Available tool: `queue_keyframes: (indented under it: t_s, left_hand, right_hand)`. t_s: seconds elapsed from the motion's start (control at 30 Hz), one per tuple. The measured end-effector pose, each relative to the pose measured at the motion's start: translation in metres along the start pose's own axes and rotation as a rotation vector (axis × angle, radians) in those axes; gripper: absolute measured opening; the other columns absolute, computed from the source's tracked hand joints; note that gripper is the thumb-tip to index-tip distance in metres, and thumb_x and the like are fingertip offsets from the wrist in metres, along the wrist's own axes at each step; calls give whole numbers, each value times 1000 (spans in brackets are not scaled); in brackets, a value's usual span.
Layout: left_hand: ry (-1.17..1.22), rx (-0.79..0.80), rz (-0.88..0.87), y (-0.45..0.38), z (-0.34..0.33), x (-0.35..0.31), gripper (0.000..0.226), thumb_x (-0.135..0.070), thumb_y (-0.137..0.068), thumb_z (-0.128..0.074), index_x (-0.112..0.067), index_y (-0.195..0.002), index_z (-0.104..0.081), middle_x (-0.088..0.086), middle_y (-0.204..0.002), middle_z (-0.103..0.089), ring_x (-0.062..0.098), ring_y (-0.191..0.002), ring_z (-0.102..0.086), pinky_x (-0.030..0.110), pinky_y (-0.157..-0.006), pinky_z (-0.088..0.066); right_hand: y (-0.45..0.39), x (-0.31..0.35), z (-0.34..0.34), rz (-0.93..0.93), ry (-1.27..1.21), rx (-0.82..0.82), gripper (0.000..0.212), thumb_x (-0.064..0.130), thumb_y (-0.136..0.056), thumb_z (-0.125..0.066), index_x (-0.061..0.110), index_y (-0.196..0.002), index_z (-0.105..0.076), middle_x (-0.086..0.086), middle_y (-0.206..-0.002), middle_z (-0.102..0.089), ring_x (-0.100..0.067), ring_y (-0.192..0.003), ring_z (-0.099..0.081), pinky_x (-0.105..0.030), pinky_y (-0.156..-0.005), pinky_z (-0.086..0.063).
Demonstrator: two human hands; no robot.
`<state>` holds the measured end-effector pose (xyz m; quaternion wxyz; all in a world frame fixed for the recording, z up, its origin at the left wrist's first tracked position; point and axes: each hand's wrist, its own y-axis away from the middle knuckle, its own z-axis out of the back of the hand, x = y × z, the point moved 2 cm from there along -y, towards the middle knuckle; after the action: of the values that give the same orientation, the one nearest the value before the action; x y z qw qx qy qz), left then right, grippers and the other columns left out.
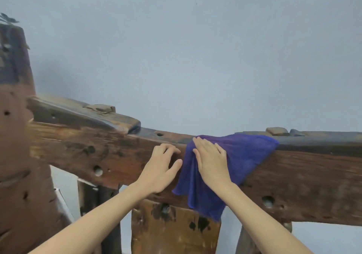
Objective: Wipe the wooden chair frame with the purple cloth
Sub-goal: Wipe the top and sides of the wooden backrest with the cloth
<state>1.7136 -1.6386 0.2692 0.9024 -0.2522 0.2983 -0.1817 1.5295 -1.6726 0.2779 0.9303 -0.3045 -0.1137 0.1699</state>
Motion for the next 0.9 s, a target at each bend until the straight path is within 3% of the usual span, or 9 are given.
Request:
queue_keyframes:
  t_s: [0.1,0.2,0.33,0.47,0.57,0.67,0.73,0.8,0.9]
  left_hand:
    - [185,53,149,5,-1,6,34,-32,-99,-53,-23,-132,-56,-6,-130,-57,9,-115,-52,25,-95,-44]
    - [419,109,235,4,0,0,41,-37,-93,-58,-29,-133,-52,-14,-127,-63,3,-114,-58,15,-85,-42]
    - [599,101,278,-2,6,-5,42,-34,-84,-67,-21,-124,-62,-4,-119,-70,11,-113,-65,34,-97,-53]
    - [532,273,296,-1,14,4,13,-24,-91,-67,-21,-101,-75,0,-92,-78,12,-87,-72,31,-78,-56]
    - [505,325,382,7,11,10,17,-23,-88,-67,-9,-89,-76,10,-81,-76,15,-72,-65,33,-70,-50]
    - [648,342,527,17,15,14,17,-20,-80,-67,-10,-90,-76,9,-84,-74,19,-77,-66,32,-70,-49]
    - [795,380,600,26,22,21,33,-18,-70,-64,-14,-103,-72,15,-102,-74,26,-90,-67,36,-78,-53]
    - [989,461,617,35,28,28,49,-12,-68,-63,-15,-117,-68,18,-114,-73,30,-99,-68,42,-86,-55]
    - [1086,587,526,43,38,28,52,-2,-74,-58,-14,-124,-63,16,-115,-72,27,-99,-70,39,-88,-57]
  right_hand:
    - [-2,20,0,6,-201,31,42,25,-109,-40,24,-150,-50,8,-155,-50,-11,-146,-41,-30,-119,-27]
    - [0,39,10,-21,-548,105,34,24,-109,-42,22,-133,-67,6,-134,-68,-8,-123,-60,-26,-107,-45]
    - [10,56,20,-93,-714,164,34,29,-110,-42,30,-125,-72,23,-118,-70,14,-107,-59,-9,-92,-42]
    - [27,49,31,-214,-857,228,29,32,-107,-50,32,-124,-74,19,-122,-73,-5,-115,-65,-26,-96,-56]
    - [51,47,32,-361,-1014,233,27,31,-107,-51,31,-117,-76,17,-114,-75,0,-109,-68,-22,-82,-60]
    - [85,44,21,-566,-1042,255,36,34,-106,-52,24,-86,-81,4,-92,-80,-8,-87,-74,-21,-66,-58]
    - [113,45,6,-677,-1020,449,50,43,-105,-50,19,-74,-81,-4,-85,-80,-15,-77,-74,-22,-61,-56]
    - [139,46,-15,-770,-962,637,54,52,-104,-46,17,-83,-82,-4,-93,-81,-15,-85,-75,-24,-67,-57]
    - [161,50,-45,-896,-1002,712,46,55,-104,-41,23,-118,-72,-1,-125,-70,-19,-117,-65,-36,-100,-51]
